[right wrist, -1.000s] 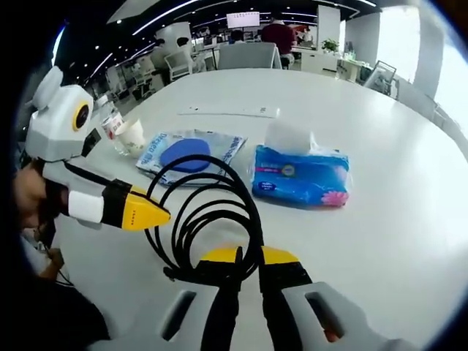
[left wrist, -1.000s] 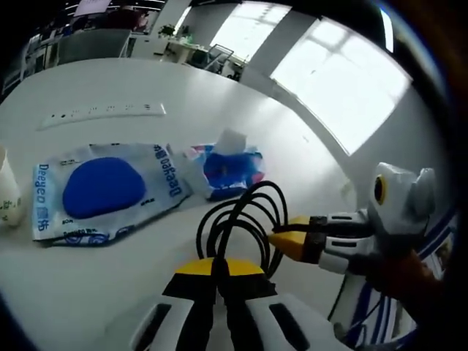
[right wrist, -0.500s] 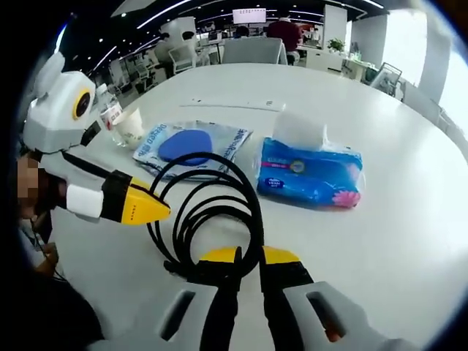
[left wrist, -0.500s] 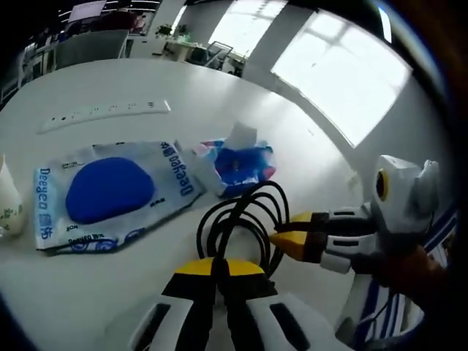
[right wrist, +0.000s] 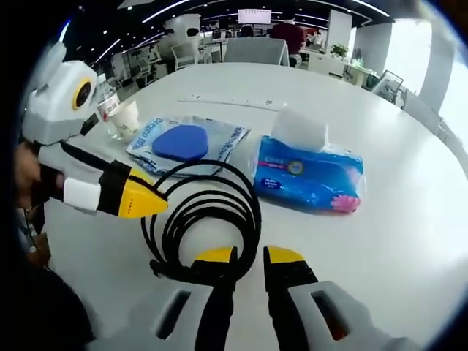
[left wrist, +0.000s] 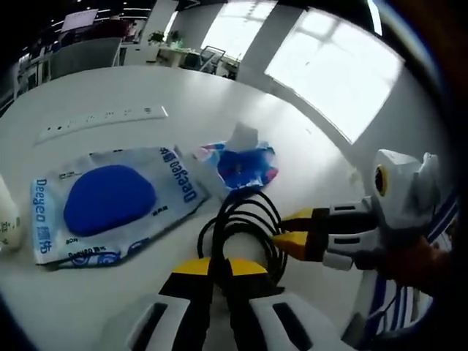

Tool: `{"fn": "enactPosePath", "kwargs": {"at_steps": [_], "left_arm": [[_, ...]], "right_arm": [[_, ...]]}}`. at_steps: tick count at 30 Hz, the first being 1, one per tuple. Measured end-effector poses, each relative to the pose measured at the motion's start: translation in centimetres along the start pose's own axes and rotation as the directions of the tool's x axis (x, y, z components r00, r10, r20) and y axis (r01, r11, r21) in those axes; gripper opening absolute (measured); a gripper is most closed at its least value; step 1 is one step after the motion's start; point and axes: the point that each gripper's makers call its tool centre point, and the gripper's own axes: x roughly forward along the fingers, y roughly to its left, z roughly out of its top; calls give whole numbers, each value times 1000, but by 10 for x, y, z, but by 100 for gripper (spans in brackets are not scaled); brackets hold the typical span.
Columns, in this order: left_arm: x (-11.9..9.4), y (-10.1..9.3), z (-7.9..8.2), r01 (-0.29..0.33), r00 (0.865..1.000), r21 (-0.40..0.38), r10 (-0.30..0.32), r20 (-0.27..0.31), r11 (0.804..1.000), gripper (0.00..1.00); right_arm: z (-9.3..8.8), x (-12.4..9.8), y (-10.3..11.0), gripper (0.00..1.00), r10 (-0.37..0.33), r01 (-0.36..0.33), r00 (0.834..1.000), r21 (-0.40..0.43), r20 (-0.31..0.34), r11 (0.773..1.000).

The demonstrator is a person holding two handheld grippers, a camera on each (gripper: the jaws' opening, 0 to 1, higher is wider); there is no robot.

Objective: Arrange the tabletop items into an orderly group along one side of the table until the central work area is clear of visible clutter.

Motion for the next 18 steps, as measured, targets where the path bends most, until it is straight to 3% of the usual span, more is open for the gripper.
{"fn": "enactPosePath", "kwargs": {"at_steps": [3,6,7,10,11,18], "left_arm": [[-1,1,1,0,1000,13,0,15,1000,12],[-6,10,7,-59,997,69,55,63,996,12],[-9,8,8,-61,996,93,54,77,994,12],[-14,3,6,-34,997,66,29,78,997,15],[-18,3,7,-40,995,85,33,91,996,15],[-41,-2,11,-70,989,192,43,143,979,26]], "right_arm": [[0,-1,-1,16,-3,3,1000,-12,3,1000],[0,-3,-1,21,-9,9,1000,-26,0,1000],[1,-5,-1,23,-11,11,1000,-31,13,999],[4,-11,0,24,-2,2,999,-20,33,1000],[8,-13,3,25,12,-12,998,-12,64,1000],[21,-28,8,36,25,-27,992,13,120,1000]]}}
